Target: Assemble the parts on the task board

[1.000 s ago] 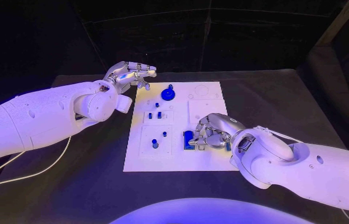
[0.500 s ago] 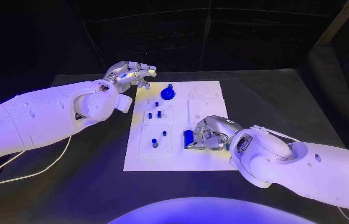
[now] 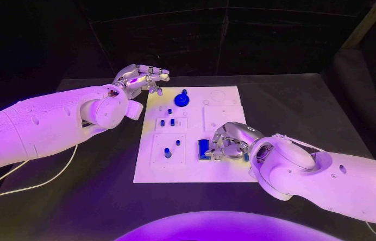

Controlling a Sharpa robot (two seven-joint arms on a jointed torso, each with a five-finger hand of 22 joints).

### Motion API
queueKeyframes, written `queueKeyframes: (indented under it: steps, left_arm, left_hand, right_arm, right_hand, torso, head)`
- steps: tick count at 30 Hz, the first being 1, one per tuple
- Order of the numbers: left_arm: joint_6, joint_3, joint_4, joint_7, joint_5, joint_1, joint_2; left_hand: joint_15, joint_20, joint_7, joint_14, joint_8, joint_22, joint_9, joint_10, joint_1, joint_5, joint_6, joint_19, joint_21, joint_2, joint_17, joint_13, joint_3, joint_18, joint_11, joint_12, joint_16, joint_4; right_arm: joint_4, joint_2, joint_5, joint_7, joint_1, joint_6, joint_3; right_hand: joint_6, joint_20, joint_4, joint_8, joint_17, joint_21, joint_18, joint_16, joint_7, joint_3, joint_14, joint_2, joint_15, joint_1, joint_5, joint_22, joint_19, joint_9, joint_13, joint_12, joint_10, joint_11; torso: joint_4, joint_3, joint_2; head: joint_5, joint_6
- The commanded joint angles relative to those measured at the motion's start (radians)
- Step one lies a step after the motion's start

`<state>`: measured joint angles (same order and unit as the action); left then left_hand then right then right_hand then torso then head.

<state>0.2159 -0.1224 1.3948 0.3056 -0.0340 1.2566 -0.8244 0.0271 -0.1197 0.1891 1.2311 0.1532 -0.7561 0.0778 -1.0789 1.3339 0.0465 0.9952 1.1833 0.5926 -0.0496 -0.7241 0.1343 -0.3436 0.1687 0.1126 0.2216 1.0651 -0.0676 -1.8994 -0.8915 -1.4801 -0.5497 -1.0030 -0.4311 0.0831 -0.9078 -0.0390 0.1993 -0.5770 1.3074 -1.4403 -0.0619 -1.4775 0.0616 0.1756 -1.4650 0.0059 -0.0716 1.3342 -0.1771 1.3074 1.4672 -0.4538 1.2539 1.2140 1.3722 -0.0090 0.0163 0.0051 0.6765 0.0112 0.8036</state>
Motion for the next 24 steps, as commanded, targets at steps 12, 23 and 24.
queueKeyframes:
  steps: [12, 23, 24]
  left_arm:
    - [-0.012, 0.000, -0.001, 0.003, 0.003, 0.002, 0.001]
    - [-0.011, 0.000, 0.001, 0.002, 0.003, 0.002, -0.001]
    - [-0.011, 0.000, 0.001, 0.002, 0.003, 0.002, -0.001]
  left_hand:
    - [0.001, -0.006, -0.003, -0.009, 0.004, 0.001, -0.001, 0.005, 0.002, 0.004, -0.008, 0.002, -0.003, 0.003, 0.002, 0.001, 0.005, 0.013, 0.000, 0.007, 0.004, 0.000]
    - [0.001, -0.006, -0.003, -0.009, 0.004, 0.001, -0.001, 0.005, 0.002, 0.004, -0.008, 0.002, -0.003, 0.003, 0.002, 0.001, 0.005, 0.013, 0.000, 0.007, 0.004, 0.000]
    - [0.001, -0.006, -0.003, -0.009, 0.004, 0.001, -0.001, 0.005, 0.002, 0.004, -0.008, 0.002, -0.003, 0.003, 0.002, 0.001, 0.005, 0.013, 0.000, 0.007, 0.004, 0.000]
  right_arm:
    - [0.003, 0.001, -0.020, -0.025, -0.002, -0.021, 0.000]
    - [-0.004, 0.002, -0.021, 0.006, -0.002, -0.018, 0.000]
    - [-0.005, 0.001, -0.019, 0.011, -0.002, -0.020, 0.000]
  right_hand:
    - [-0.009, 0.012, -0.036, -0.003, 0.127, -0.005, 0.014, -0.005, -0.005, 0.005, -0.077, 0.009, -0.011, 0.056, 0.001, 0.048, 0.012, -0.002, -0.001, -0.001, 0.004, -0.009]
    - [-0.010, 0.012, -0.038, -0.003, 0.128, -0.006, 0.015, -0.005, -0.003, 0.015, -0.077, 0.002, -0.010, 0.053, 0.005, 0.049, 0.012, -0.002, 0.002, 0.001, 0.006, -0.007]
    - [-0.011, 0.012, -0.038, -0.003, 0.128, -0.006, 0.015, -0.006, -0.003, 0.016, -0.077, 0.002, -0.010, 0.052, 0.005, 0.049, 0.012, -0.002, 0.002, 0.001, 0.006, -0.007]
  torso:
    - [0.0004, -0.0003, -0.001]
    - [-0.0005, 0.0001, 0.000]
    - [0.0001, 0.0001, 0.000]
  head:
    - [-0.003, 0.001]
    - [0.000, 0.002]
    - [0.000, 0.002]
